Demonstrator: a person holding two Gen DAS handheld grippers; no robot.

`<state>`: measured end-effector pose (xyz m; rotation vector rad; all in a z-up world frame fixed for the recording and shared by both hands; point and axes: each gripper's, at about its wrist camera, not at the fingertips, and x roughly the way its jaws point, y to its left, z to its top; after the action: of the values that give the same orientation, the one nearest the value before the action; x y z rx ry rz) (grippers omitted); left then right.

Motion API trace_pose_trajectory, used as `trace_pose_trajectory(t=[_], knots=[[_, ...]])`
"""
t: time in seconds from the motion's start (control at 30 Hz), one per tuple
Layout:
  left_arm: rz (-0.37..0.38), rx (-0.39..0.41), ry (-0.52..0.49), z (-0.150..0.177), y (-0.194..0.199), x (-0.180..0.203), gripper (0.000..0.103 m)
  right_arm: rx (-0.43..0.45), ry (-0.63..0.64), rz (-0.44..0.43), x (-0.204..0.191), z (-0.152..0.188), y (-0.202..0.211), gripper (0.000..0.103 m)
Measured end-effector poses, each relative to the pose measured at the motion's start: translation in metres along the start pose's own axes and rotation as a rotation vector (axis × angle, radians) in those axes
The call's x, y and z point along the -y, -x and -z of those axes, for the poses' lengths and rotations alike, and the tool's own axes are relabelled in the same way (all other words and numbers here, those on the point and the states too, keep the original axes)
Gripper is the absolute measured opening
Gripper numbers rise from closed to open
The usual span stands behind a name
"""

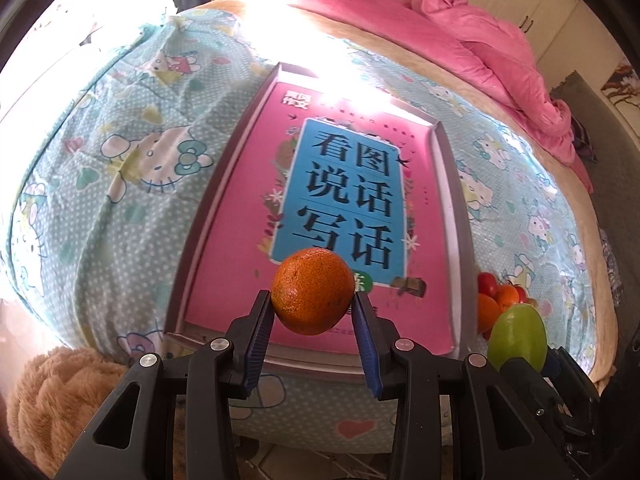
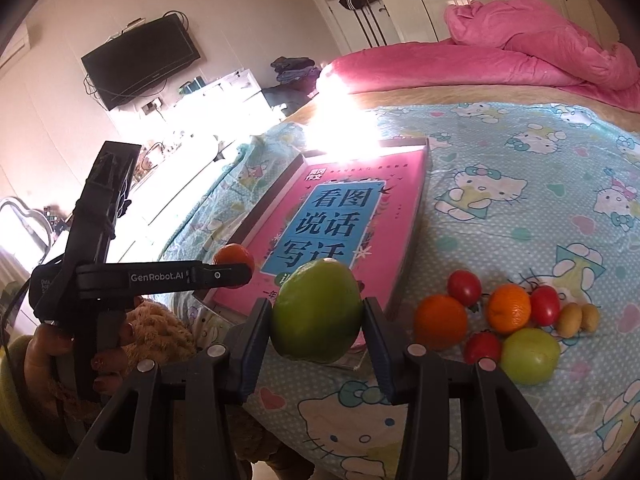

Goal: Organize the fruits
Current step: 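Lower the orange onto the pink book with the left tool while the right tool lowers the green fruit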

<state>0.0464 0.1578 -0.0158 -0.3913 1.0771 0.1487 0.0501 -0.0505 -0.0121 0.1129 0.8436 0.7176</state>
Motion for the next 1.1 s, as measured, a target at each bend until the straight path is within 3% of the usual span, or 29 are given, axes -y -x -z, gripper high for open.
trace_pose_trajectory(t=[1.1], knots=[[-0.06, -0.067, 0.051, -0.002, -0.027, -0.022, 0.041, -0.091, 0.061, 0.053, -0.006, 0.001, -0.044, 0.046]])
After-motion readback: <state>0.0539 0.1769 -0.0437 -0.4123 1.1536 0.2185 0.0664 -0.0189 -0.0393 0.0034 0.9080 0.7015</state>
